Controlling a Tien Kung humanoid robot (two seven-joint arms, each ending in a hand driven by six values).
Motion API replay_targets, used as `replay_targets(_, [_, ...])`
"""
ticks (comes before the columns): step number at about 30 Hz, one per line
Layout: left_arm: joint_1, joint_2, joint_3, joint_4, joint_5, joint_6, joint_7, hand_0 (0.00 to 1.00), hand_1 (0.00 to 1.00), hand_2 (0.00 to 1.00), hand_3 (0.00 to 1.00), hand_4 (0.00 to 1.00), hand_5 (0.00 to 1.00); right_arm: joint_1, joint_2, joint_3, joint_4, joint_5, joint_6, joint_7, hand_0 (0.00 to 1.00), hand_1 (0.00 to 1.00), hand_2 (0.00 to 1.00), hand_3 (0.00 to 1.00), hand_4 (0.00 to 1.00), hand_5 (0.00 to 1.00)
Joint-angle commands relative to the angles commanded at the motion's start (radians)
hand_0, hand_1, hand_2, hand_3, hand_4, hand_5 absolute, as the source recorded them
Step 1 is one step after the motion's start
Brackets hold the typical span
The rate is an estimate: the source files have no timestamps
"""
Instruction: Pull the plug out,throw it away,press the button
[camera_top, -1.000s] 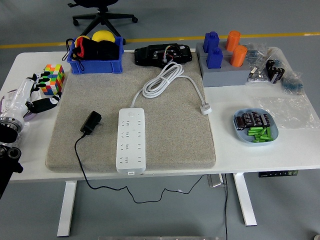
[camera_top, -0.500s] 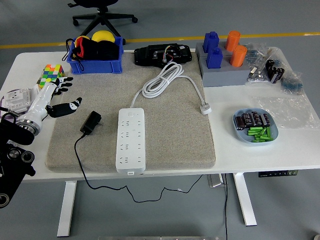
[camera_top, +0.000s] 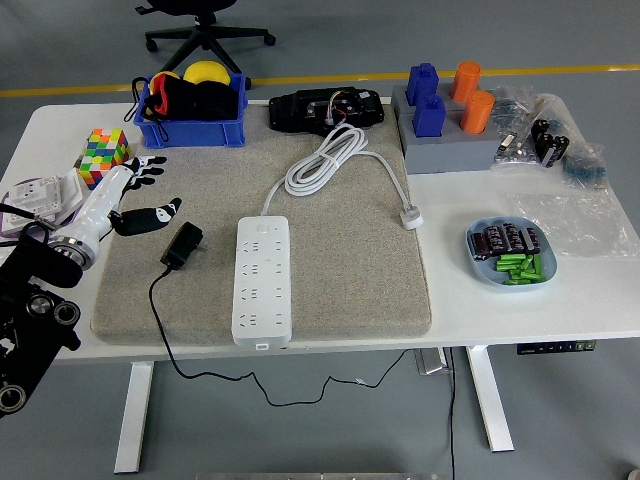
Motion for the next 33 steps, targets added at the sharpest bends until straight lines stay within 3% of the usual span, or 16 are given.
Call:
replay_targets(17, [-0.002, 0.007, 0.016, -0.007, -0.006, -0.008, 0.002, 0.829, 0.806, 0.814, 0.875, 0.675, 0.158, 0.001, -0.007, -0.019, 0.001, 0.007, 0.001, 0.001, 0.700, 0.675, 0.658, 0.616, 0.709, 0.489])
replay_targets(33, [0.012, -0.002, -0.022, -0.001, -0.012, -0.013, 0.002, 0.827, 0.802, 0.812, 0.874, 0.673, 0.139, 0.000, 0.006, 0.002, 0.002, -0.007, 0.002, -0.001, 0.701, 0.675, 0.658, 0.616, 0.709, 0.490])
